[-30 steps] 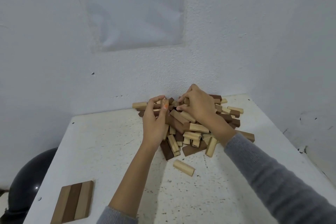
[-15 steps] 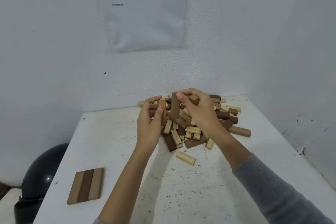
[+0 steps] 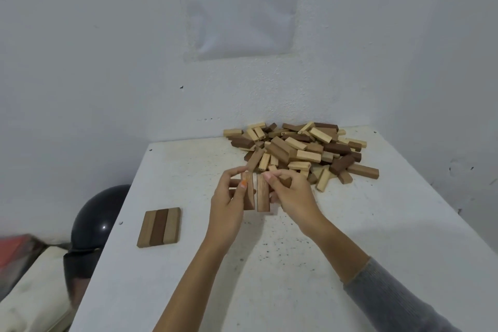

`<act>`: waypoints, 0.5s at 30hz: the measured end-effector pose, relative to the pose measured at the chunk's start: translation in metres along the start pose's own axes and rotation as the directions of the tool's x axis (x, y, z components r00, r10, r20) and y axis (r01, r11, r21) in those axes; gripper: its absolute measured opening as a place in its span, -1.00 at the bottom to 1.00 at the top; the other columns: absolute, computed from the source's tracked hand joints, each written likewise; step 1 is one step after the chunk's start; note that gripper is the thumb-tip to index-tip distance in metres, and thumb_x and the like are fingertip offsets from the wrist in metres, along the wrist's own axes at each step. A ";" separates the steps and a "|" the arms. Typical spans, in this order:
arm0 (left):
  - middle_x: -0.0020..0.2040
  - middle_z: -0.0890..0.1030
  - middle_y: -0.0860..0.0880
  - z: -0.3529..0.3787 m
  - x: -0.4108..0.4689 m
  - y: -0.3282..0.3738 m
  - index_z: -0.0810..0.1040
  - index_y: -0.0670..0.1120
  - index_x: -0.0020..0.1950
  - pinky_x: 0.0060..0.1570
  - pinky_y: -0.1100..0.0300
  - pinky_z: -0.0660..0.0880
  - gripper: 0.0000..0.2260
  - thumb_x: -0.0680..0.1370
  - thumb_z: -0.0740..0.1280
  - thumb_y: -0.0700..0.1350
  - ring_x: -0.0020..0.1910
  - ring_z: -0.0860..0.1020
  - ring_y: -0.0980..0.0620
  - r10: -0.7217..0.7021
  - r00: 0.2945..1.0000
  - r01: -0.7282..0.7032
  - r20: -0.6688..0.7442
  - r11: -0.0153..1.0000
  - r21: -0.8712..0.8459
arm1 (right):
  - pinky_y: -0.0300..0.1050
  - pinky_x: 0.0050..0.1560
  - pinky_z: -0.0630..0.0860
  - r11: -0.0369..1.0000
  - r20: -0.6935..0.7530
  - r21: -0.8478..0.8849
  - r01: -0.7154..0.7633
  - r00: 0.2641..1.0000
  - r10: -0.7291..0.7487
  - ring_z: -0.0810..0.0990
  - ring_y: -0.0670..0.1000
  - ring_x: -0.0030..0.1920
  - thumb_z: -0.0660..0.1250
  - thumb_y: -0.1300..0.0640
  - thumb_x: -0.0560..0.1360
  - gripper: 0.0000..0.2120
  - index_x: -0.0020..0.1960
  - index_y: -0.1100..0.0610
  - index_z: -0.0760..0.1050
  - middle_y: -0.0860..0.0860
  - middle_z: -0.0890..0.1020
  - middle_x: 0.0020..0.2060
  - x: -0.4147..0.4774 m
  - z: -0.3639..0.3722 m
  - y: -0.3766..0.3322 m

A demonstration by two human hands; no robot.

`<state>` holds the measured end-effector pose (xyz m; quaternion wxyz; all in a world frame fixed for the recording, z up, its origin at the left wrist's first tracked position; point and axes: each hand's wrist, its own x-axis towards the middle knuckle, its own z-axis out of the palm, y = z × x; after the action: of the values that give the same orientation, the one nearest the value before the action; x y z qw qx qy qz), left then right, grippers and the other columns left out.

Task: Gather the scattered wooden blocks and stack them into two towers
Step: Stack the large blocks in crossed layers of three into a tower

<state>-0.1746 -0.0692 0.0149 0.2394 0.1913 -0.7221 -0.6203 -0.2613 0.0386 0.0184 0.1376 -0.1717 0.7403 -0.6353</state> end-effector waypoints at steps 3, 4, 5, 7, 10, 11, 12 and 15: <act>0.08 0.56 -0.04 -0.007 -0.014 -0.015 0.50 0.04 0.21 -0.04 0.24 0.54 -0.79 0.64 0.20 -0.19 0.04 0.56 0.02 -0.018 0.999 0.015 0.036 0.997 0.079 | -0.40 -0.50 0.34 0.999 0.031 -0.046 -0.028 0.999 0.029 0.55 -0.08 -0.41 0.29 0.13 0.58 -0.82 -0.01 0.21 0.62 0.05 0.64 -0.29 -0.015 0.006 0.009; 0.11 0.53 -0.04 -0.009 -0.019 -0.020 0.49 0.03 0.23 -0.06 0.32 0.51 -0.79 0.64 0.20 -0.19 0.04 0.54 0.05 -0.023 0.999 0.018 0.036 0.993 0.114 | -0.39 -0.48 0.37 0.996 0.037 -0.081 -0.028 0.999 0.031 0.56 -0.10 -0.41 0.30 0.12 0.58 -0.84 -0.03 0.17 0.62 0.02 0.64 -0.31 -0.019 0.008 0.011; 0.12 0.50 -0.04 -0.011 -0.023 -0.024 0.49 0.03 0.24 -0.08 0.38 0.48 -0.78 0.64 0.20 -0.19 0.04 0.53 0.08 -0.033 0.999 0.028 0.034 0.989 0.142 | -0.35 -0.42 0.43 0.994 0.045 -0.110 -0.028 0.998 0.033 0.56 -0.12 -0.42 0.30 0.11 0.58 -0.85 -0.06 0.13 0.62 -0.01 0.64 -0.32 -0.023 0.010 0.013; 0.13 0.49 -0.05 -0.015 -0.030 -0.032 0.48 0.02 0.26 -0.10 0.43 0.46 -0.77 0.65 0.19 -0.19 0.03 0.52 0.09 -0.052 0.998 0.046 0.034 0.985 0.169 | -0.19 -0.27 0.54 0.990 0.064 -0.139 -0.030 0.997 0.040 0.56 -0.10 -0.40 0.31 0.11 0.57 -0.86 -0.07 0.12 0.61 -0.01 0.63 -0.34 -0.028 0.013 0.017; 0.12 0.50 -0.07 -0.019 -0.039 -0.041 0.48 -0.01 0.26 -0.08 0.45 0.45 -0.77 0.64 0.21 -0.21 0.03 0.52 0.11 -0.068 0.997 0.058 0.044 0.980 0.188 | -0.11 -0.20 0.54 0.983 0.076 -0.181 -0.029 0.996 0.044 0.54 -0.06 -0.36 0.30 0.11 0.58 -0.83 -0.04 0.17 0.62 0.01 0.63 -0.28 -0.035 0.016 0.022; 0.12 0.51 -0.06 -0.020 -0.041 -0.043 0.49 -0.01 0.26 -0.07 0.46 0.45 -0.77 0.63 0.22 -0.21 0.04 0.52 0.13 -0.070 0.996 0.059 0.048 0.980 0.192 | -0.16 -0.23 0.51 0.983 0.071 -0.184 -0.026 0.997 0.040 0.53 -0.08 -0.35 0.29 0.11 0.58 -0.83 -0.04 0.18 0.61 -0.02 0.61 -0.28 -0.036 0.017 0.023; 0.10 0.52 -0.05 -0.020 -0.043 -0.043 0.50 0.00 0.24 -0.06 0.45 0.45 -0.77 0.63 0.22 -0.22 0.04 0.52 0.15 -0.063 0.997 0.053 0.047 0.978 0.200 | -0.22 -0.24 0.49 0.982 0.061 -0.190 -0.023 0.998 0.035 0.52 -0.11 -0.34 0.29 0.10 0.58 -0.82 -0.04 0.17 0.61 -0.06 0.60 -0.28 -0.037 0.018 0.024; 0.07 0.53 -0.03 -0.019 -0.045 -0.048 0.48 0.07 0.20 0.06 0.26 0.47 -0.77 0.62 0.25 -0.22 0.07 0.52 0.08 0.004 1.000 -0.010 0.027 0.968 0.251 | -0.28 -0.19 0.42 0.961 0.053 -0.278 -0.005 0.998 0.020 0.53 -0.10 -0.23 0.29 0.08 0.58 -0.80 -0.02 0.18 0.62 -0.08 0.58 -0.25 -0.037 0.019 0.027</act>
<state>-0.1276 -0.0665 -0.0350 0.2058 0.2092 -0.7985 -0.5257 -0.2216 0.0409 -0.0114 0.1368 -0.2022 0.8190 -0.5193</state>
